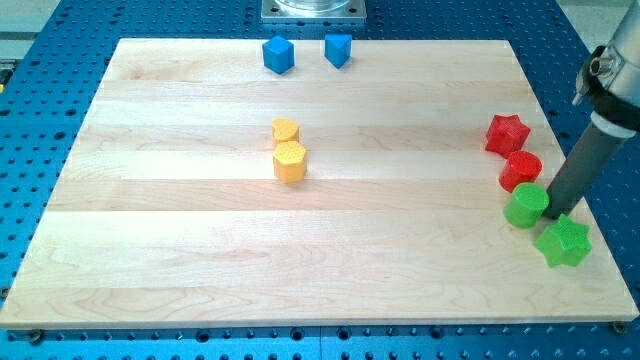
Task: Push the red circle slightly to the left
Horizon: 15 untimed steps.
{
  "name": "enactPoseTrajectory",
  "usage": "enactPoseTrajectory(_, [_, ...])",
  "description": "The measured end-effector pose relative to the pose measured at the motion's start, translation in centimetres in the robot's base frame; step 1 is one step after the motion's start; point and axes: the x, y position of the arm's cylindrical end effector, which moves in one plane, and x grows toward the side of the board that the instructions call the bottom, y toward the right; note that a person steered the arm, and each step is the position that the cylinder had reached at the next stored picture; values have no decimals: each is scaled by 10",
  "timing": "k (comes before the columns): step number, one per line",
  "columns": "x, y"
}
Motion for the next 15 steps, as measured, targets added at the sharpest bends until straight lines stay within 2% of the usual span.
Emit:
enactPoseTrajectory(1, [21, 50])
enactPoseTrajectory(2, [29, 52])
enactPoseTrajectory(3, [31, 21])
enactPoseTrajectory(4, [46, 15])
enactPoseTrajectory(5, [25, 58])
enactPoseTrajectory(6, [-32, 68])
enactPoseTrajectory(7, [-44, 65])
enactPoseTrajectory(15, [-46, 1])
